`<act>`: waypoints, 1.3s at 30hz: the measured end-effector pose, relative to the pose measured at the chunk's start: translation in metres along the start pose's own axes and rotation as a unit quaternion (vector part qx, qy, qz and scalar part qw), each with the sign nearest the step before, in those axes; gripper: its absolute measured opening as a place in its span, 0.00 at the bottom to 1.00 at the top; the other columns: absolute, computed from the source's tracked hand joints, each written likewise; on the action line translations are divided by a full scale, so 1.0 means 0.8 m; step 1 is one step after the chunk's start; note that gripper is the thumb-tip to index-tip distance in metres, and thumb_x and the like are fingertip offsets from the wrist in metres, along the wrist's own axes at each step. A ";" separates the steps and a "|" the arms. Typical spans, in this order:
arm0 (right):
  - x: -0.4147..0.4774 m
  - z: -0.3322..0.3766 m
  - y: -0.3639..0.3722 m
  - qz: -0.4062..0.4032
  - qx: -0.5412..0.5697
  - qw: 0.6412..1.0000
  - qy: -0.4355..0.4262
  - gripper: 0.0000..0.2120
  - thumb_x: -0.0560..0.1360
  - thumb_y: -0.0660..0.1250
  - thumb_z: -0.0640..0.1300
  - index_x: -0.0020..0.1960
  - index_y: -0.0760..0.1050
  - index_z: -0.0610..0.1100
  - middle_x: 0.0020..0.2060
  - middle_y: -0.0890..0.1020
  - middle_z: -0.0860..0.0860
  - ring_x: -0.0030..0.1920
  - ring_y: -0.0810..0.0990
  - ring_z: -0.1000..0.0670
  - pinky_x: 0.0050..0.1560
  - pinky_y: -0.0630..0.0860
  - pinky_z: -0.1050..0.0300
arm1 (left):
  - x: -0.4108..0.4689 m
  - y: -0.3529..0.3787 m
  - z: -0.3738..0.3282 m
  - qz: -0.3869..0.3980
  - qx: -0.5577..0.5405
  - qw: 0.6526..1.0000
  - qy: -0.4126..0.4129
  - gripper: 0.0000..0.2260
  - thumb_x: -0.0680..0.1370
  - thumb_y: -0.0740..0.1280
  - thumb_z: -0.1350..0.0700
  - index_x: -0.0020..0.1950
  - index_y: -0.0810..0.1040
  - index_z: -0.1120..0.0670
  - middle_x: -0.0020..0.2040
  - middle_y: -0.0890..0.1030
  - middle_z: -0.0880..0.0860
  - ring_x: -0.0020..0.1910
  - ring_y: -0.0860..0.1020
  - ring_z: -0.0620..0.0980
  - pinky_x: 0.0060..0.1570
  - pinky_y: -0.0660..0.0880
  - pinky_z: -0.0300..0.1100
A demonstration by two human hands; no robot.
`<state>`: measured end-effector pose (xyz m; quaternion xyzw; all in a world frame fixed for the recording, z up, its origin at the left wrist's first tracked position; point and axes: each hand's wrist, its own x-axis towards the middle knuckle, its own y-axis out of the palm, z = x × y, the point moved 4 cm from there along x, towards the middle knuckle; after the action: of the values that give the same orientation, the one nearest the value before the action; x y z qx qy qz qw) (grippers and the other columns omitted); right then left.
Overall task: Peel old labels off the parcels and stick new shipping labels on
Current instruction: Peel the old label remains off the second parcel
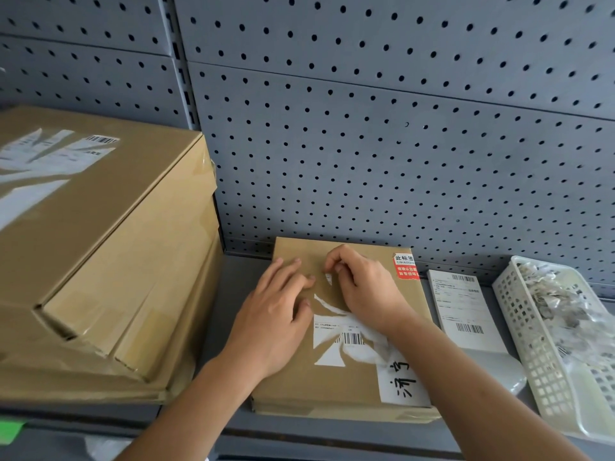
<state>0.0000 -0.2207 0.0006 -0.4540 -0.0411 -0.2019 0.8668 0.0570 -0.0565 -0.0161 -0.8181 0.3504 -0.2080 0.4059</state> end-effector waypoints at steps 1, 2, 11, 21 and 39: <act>-0.001 -0.001 0.000 0.000 0.007 1.000 -0.001 0.13 0.78 0.57 0.34 0.48 0.73 0.50 0.40 0.79 0.58 0.40 0.77 0.54 0.40 0.75 0.53 | 0.000 0.000 0.000 0.000 -0.001 1.000 0.001 0.16 0.84 0.56 0.50 0.72 0.69 0.42 0.80 0.55 0.37 0.78 0.41 0.34 0.74 0.61 0.46; -0.002 -0.001 -0.002 -0.002 0.017 1.000 -0.003 0.13 0.78 0.57 0.33 0.47 0.73 0.50 0.39 0.79 0.57 0.40 0.77 0.53 0.40 0.75 0.52 | 0.000 0.000 0.000 0.000 -0.002 1.000 0.002 0.16 0.84 0.56 0.51 0.72 0.69 0.42 0.80 0.55 0.36 0.78 0.41 0.34 0.74 0.61 0.46; -0.001 -0.003 -0.003 -0.003 0.049 0.999 0.011 0.13 0.79 0.57 0.34 0.47 0.74 0.50 0.38 0.80 0.58 0.37 0.77 0.54 0.38 0.74 0.55 | 0.000 0.001 0.002 -0.001 -0.003 1.000 0.001 0.16 0.84 0.57 0.51 0.72 0.69 0.42 0.79 0.55 0.36 0.78 0.41 0.34 0.74 0.61 0.47; -0.002 -0.004 -0.010 -0.025 0.083 0.996 0.025 0.13 0.77 0.58 0.31 0.45 0.74 0.47 0.34 0.79 0.55 0.31 0.73 0.55 0.33 0.67 0.64 | 0.000 0.000 0.000 -0.005 -0.003 1.000 0.004 0.16 0.84 0.57 0.51 0.72 0.70 0.42 0.80 0.55 0.36 0.79 0.42 0.34 0.73 0.62 0.46; 0.006 0.006 -0.010 0.014 -0.041 0.998 -0.045 0.08 0.75 0.68 0.38 0.51 0.75 0.49 0.32 0.71 0.62 0.36 0.72 0.61 0.35 0.66 0.64 | 0.000 0.000 0.000 -0.003 0.000 1.000 0.004 0.16 0.84 0.57 0.50 0.71 0.70 0.42 0.80 0.56 0.36 0.79 0.42 0.34 0.73 0.61 0.46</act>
<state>0.0020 -0.2224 0.0106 -0.4981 -0.0652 -0.1706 0.8477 0.0572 -0.0563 -0.0161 -0.8186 0.3494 -0.2121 0.4035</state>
